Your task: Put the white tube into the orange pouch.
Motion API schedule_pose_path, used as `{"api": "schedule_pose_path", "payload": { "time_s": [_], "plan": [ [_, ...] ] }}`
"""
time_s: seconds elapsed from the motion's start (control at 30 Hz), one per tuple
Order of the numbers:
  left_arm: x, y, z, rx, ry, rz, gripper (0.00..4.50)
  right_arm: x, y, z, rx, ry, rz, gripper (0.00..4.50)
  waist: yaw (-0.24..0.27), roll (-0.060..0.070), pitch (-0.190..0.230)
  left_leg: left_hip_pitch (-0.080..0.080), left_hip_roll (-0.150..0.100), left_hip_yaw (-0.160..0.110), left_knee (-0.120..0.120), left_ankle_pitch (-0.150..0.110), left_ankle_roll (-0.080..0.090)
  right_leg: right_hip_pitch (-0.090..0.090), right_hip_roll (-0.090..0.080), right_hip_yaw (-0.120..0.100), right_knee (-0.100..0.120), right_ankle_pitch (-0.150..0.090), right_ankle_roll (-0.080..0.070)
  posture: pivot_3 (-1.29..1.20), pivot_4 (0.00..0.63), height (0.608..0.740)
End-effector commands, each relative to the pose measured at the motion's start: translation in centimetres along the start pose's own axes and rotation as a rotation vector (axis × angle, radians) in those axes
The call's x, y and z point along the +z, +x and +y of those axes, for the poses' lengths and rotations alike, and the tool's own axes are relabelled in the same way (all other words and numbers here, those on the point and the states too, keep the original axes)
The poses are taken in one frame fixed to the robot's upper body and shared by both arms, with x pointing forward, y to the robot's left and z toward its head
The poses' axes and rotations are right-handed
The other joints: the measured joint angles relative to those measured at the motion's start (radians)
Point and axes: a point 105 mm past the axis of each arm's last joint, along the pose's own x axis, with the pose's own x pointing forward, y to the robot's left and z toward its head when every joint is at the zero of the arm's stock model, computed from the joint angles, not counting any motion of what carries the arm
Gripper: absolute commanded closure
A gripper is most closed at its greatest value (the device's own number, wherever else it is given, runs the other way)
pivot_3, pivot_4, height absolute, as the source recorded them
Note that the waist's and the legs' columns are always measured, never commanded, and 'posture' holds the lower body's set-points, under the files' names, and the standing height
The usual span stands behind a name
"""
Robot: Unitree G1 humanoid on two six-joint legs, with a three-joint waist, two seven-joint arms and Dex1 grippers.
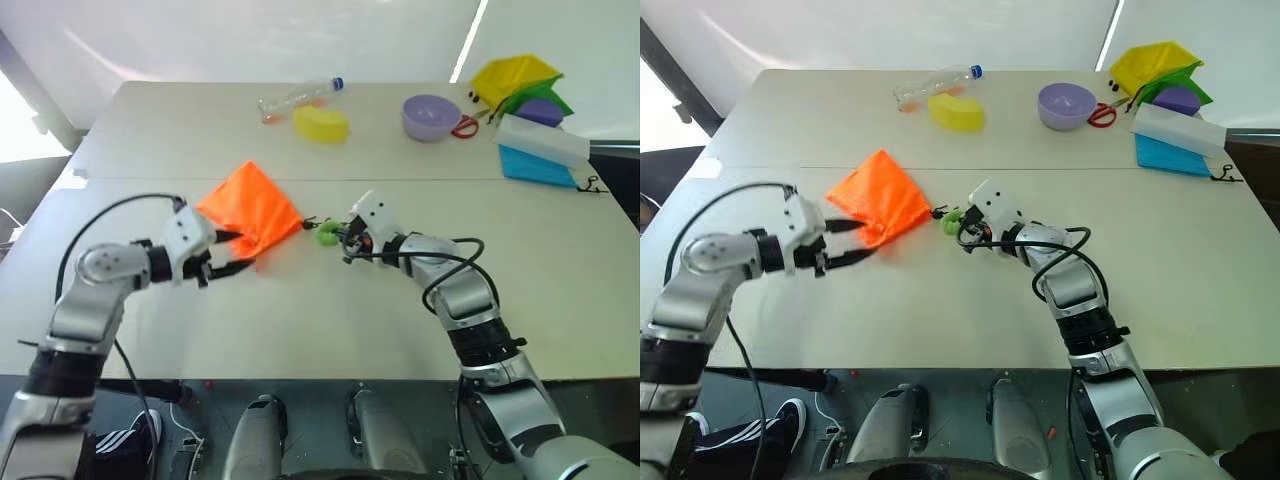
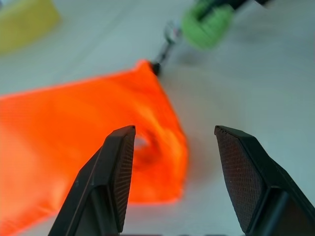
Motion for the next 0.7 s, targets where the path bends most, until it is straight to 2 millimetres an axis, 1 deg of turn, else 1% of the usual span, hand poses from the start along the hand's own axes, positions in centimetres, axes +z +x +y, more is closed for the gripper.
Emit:
{"api": "schedule_pose_path", "payload": {
  "time_s": [0.03, 0.13, 0.2, 0.37, 0.47, 0.53, 0.67, 0.7],
  "plan": [
    [0.8, 2.0, 1.5, 0.048, 0.065, -0.037, 1.77, 1.2, 0.0, -0.6, -0.028, -0.005, -0.044, 4.50, 0.000, 0.000, 0.000, 0.000, 0.000, 0.000, 0.000, 0.000, 0.000, 0.000, 0.000, 0.000, 0.000, 0.000, 0.000, 0.00, 0.150, 0.740],
    [0.2, 4.1, 1.7, 0.023, 0.079, -0.040, 1.77, 1.1, -0.1, -1.2, -0.057, -0.021, -0.044, 4.50, 0.001, 0.000, 0.000, 0.000, 0.000, 0.000, 0.000, 0.000, 0.000, 0.000, 0.001, 0.000, 0.000, 0.002, 0.004, 0.00, 0.150, 0.740],
    [0.0, 5.1, 1.8, 0.002, 0.071, -0.044, 1.77, 1.0, -0.1, -1.6, -0.075, -0.027, -0.041, 4.50, -0.002, 0.000, 0.000, 0.000, 0.000, 0.000, -0.001, 0.000, 0.000, 0.000, 0.001, 0.000, 0.000, 0.002, 0.005, 0.00, 0.150, 0.740],
    [0.2, 8.2, 1.8, -0.053, 0.031, -0.068, 1.77, 0.9, -0.5, -2.7, -0.115, -0.019, -0.044, 4.50, -0.003, 0.000, 0.000, -0.001, 0.000, 0.000, -0.002, 0.000, 0.000, -0.002, 0.002, 0.000, 0.000, 0.002, 0.005, 0.00, 0.150, 0.740],
    [-0.1, 9.2, 0.9, -0.144, -0.027, -0.062, 1.77, 0.7, -0.5, -2.5, -0.098, -0.027, -0.041, 4.50, -0.004, 0.000, 0.000, -0.002, 0.000, 0.000, -0.001, 0.000, 0.000, -0.002, 0.002, 0.000, 0.000, 0.002, 0.005, 0.00, 0.150, 0.740],
    [0.0, 9.7, 0.5, -0.205, -0.089, -0.063, 1.77, 0.6, -0.6, -2.7, -0.115, -0.031, -0.039, 4.50, -0.009, 0.000, 0.000, -0.002, 0.000, 0.000, -0.001, 0.000, 0.000, -0.002, 0.002, 0.000, 0.000, 0.002, 0.005, 0.00, 0.150, 0.740],
    [-0.2, 10.2, 0.6, -0.255, 0.000, 0.005, 1.77, 0.5, -0.8, -2.9, -0.122, -0.029, -0.040, 4.50, -0.009, 0.000, 0.000, -0.002, 0.000, -0.001, -0.002, 0.000, 0.000, -0.002, 0.003, 0.000, 0.000, 0.002, 0.005, 0.00, 0.150, 0.740],
    [-0.1, 10.4, 0.8, -0.253, -0.002, 0.006, 1.77, 0.6, -0.8, -2.9, -0.121, -0.029, -0.043, 4.50, -0.009, 0.000, 0.000, -0.002, 0.000, -0.001, -0.002, 0.000, 0.000, -0.002, 0.003, 0.000, 0.000, 0.002, 0.005, 0.00, 0.150, 0.740]
  ]
}}
